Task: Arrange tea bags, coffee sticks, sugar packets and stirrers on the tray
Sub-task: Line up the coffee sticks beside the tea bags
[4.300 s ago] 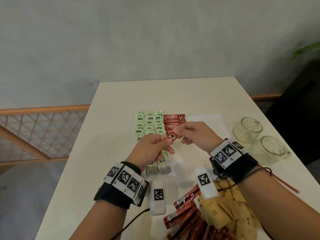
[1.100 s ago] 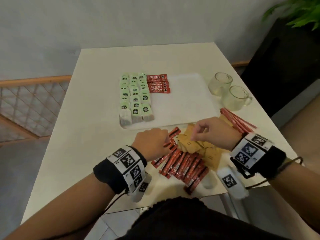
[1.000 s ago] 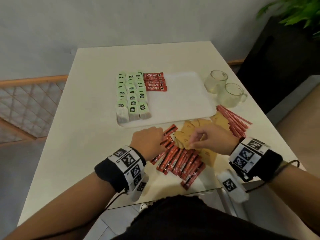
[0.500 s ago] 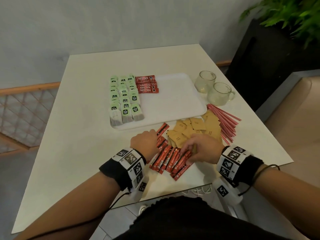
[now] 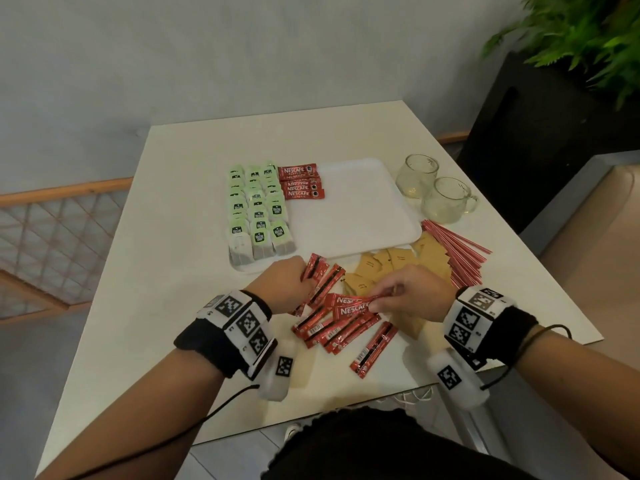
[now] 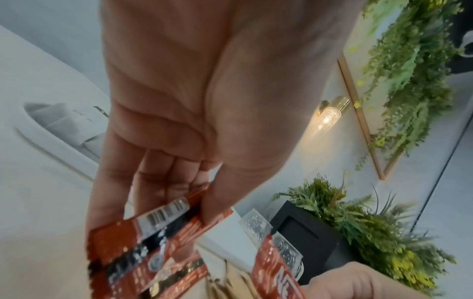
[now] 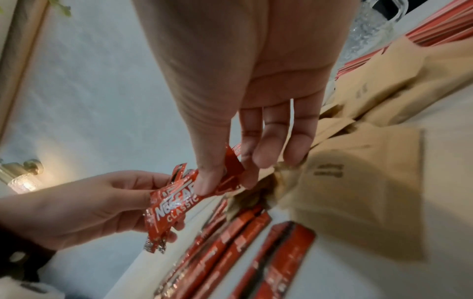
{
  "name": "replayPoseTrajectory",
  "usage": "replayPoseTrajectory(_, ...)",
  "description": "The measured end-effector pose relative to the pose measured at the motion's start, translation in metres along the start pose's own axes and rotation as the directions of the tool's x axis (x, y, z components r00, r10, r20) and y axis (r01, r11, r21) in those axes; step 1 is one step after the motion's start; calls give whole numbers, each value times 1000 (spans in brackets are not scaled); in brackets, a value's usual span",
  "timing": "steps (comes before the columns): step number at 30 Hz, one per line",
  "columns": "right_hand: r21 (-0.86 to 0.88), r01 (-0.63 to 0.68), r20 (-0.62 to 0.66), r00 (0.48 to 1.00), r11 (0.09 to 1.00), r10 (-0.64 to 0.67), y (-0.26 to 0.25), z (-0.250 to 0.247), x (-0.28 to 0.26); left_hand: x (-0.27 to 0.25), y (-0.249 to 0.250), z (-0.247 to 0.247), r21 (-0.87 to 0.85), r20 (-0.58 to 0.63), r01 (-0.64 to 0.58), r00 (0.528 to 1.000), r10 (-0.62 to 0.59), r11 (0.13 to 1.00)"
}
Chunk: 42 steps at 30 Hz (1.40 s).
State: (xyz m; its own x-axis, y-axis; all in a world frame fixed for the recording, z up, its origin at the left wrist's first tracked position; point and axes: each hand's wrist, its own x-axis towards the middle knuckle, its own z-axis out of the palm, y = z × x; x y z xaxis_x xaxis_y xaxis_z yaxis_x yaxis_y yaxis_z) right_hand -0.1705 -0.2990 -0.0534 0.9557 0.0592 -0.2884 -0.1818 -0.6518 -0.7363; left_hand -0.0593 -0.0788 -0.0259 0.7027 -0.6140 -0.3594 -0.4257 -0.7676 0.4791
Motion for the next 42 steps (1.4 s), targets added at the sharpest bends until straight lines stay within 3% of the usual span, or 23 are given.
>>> replayPoseTrajectory(4, 87, 8, -46, 999, 996, -4, -5, -6, 14, 3, -2, -10, -251, -10, -22, 1000, 20, 968)
replayPoseTrajectory(8, 221, 19, -111, 994, 975, 6, -16, -17, 30, 10, 1, -19, -573, -50, 54, 994, -100, 818)
replayPoseTrajectory(10, 270, 46, -160, 987, 962, -3, -21, -21, 39, 15, 7, -23, -775, -45, 59, 988, -148, 629)
replayPoseTrajectory(12, 367, 60, -206, 978, 928, 18, -29, -25, 48, 20, 12, -27, -932, -17, 44, 986, -166, 360)
replayPoseTrajectory(13, 418, 69, -220, 975, 906, 27, -35, -28, 52, 22, 14, -29, -960, -19, 25, 988, -155, 280)
replayPoseTrajectory(14, 461, 79, -226, 974, 884, 31, -42, -30, 56, 24, 17, -31, -964, -38, -1, 990, -135, 265)
replayPoseTrajectory(18, 512, 129, -224, 975, 849, -13, -66, -36, 69, 33, 23, -34, -919, -146, -115, 988, -54, 378)
replayPoseTrajectory(22, 522, 147, -228, 973, 840, -29, -79, -42, 80, 39, 26, -43, -934, -175, -133, 979, -101, 331)
replayPoseTrajectory(27, 554, 139, -229, 973, 821, -10, -83, -57, 92, 46, 20, -56, -875, -267, -155, 945, -191, 458)
replayPoseTrajectory(30, 519, 119, -194, 981, 846, -18, -83, -65, 96, 54, 13, -62, -903, -269, -158, 933, -238, 400)
replayPoseTrajectory(34, 440, 83, -137, 990, 894, -24, -86, -77, 103, 60, 11, -73, -941, -255, -192, 944, -208, 280)
replayPoseTrajectory(35, 429, 73, -122, 992, 900, -23, -87, -80, 105, 59, 11, -77, -934, -269, -208, 944, -190, 290)
replayPoseTrajectory(40, 403, 49, -97, 995, 914, -10, -89, -91, 115, 58, 11, -86, -744, -336, -214, 939, -78, 632)
replayPoseTrajectory(42, 386, 45, -100, 995, 921, -6, -88, -93, 119, 62, 8, -85, -706, -372, -217, 924, -91, 674)
